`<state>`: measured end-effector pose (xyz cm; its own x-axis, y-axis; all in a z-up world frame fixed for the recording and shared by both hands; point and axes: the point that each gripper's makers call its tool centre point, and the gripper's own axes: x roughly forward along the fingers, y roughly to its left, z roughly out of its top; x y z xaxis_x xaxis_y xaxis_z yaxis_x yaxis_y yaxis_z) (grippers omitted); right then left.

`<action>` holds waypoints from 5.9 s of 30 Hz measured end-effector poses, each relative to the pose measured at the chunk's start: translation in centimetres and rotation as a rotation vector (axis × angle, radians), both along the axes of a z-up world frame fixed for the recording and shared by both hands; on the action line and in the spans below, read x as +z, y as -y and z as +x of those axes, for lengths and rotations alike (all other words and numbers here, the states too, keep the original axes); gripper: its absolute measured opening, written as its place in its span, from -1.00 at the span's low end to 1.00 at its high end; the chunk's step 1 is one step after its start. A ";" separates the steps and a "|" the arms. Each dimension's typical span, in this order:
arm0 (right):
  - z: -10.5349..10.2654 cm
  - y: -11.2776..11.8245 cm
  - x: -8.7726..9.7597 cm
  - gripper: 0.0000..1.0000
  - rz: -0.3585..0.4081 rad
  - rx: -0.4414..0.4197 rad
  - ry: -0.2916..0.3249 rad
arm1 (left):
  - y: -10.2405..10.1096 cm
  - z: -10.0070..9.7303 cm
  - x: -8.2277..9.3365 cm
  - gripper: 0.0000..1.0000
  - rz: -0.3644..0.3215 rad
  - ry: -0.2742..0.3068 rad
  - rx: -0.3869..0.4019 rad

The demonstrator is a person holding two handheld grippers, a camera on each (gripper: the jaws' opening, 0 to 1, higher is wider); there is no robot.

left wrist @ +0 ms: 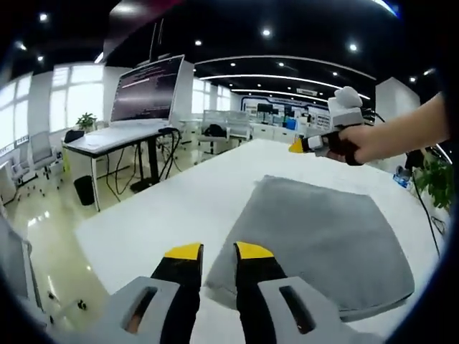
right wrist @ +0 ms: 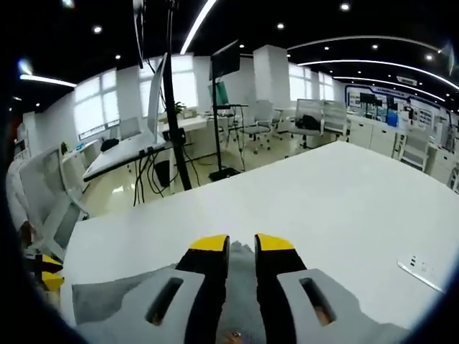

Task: Fold the towel on the table until its edges align and the towel forms a compact rectangular stack.

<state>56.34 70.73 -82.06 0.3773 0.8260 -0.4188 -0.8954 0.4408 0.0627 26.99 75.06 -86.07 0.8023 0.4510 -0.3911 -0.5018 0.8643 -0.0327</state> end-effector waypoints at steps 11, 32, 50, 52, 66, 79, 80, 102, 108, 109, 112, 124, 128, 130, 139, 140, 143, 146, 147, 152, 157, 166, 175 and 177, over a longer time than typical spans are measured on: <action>0.9 3.9 -1.1 -0.36 -0.049 -0.036 0.006 | 0.2 0.3 -1.5 -0.42 -0.063 -0.060 -0.023; 2.9 15.4 -4.7 -0.27 -0.142 -0.182 -0.032 | 0.7 -0.3 -3.6 -0.31 -0.093 -0.150 -0.056; 4.7 25.6 -7.1 -0.38 -0.242 -0.353 -0.066 | 0.1 -1.3 -4.5 -0.45 -0.112 -0.191 -0.052; 4.6 26.2 -7.5 -0.42 -0.235 -0.381 -0.088 | 0.1 -1.3 -4.5 -0.45 -0.110 -0.195 -0.051; 3.9 26.5 -9.6 -0.82 -0.254 -0.368 -0.093 | 1.1 -0.4 -4.7 -0.73 -0.073 -0.177 -0.124; 3.1 26.0 -9.5 -0.94 -0.288 -0.259 0.007 | 1.5 0.0 -4.9 -0.83 -0.044 -0.248 -0.206; 3.1 26.1 -9.6 -0.94 -0.288 -0.256 0.007 | 1.6 0.1 -4.9 -0.84 -0.026 -0.265 -0.218; 4.1 40.1 -9.5 -0.95 -0.313 -0.334 0.021 | 15.6 4.4 -4.8 -0.85 0.017 -0.359 -0.593; 4.7 45.3 -9.4 -0.95 -0.301 -0.400 0.002 | 20.8 4.8 -4.8 -0.84 -0.034 -0.403 -0.745; 5.1 45.9 -9.5 -0.95 -0.296 -0.405 -0.001 | 21.4 4.9 -4.8 -0.84 -0.026 -0.409 -0.761; 4.9 48.2 -9.5 -0.95 -0.287 -0.420 -0.005 | 23.6 5.1 -4.7 -0.84 -0.008 -0.433 -0.812; 5.6 55.0 -9.6 -0.95 -0.254 -0.470 -0.068 | 32.7 6.1 -5.2 -0.84 0.043 -0.479 -1.075; 5.9 57.8 -9.6 -0.95 -0.277 -0.485 -0.068 | 34.9 6.1 -5.3 -0.84 0.041 -0.472 -1.120; 6.0 59.2 -9.5 -0.95 -0.284 -0.497 -0.067 | 35.9 6.2 -5.4 -0.84 0.041 -0.468 -1.139; 5.5 60.8 -9.1 -0.94 -0.217 -0.591 -0.118 | 36.8 6.4 -5.5 -0.84 0.066 -0.466 -1.127; 5.6 60.8 -9.2 -0.94 -0.220 -0.590 -0.114 | 36.6 6.3 -5.5 -0.84 0.057 -0.475 -1.109; 5.8 61.0 -9.3 -0.94 -0.222 -0.590 -0.113 | 35.7 5.9 -5.5 -0.84 0.102 -0.515 -1.075; 6.4 61.5 -9.7 -0.94 -0.190 -0.604 -0.126 | 35.0 4.9 -5.4 -0.83 0.197 -0.557 -1.079; 6.5 61.6 -9.8 -0.94 -0.174 -0.614 -0.131 | 34.8 4.7 -5.3 -0.83 0.210 -0.567 -1.069; 6.3 61.5 -9.7 -0.95 -0.142 -0.628 -0.125 | 34.4 4.2 -5.1 -0.83 0.097 -0.562 -0.959; 6.4 61.5 -9.7 -0.94 -0.149 -0.619 -0.124 | 34.0 4.1 -5.2 -0.83 -0.056 -0.532 -0.868; 5.3 60.9 -9.3 -0.93 -0.137 -0.596 -0.125 | 34.3 4.2 -4.6 -0.68 0.156 -0.627 -0.962; 4.5 60.4 -8.8 -0.92 -0.127 -0.538 -0.094 | 35.5 4.5 -2.5 -0.47 0.206 -0.606 -0.928; 4.5 60.4 -8.9 -0.92 -0.136 -0.524 -0.072 | 37.2 4.5 -2.5 -0.46 0.202 -0.592 -0.948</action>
<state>60.80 10.35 -90.93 0.6904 0.4715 -0.5487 -0.5491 0.8353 0.0268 31.54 37.86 -88.62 0.5669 -0.1417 -0.8115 0.4672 0.8667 0.1750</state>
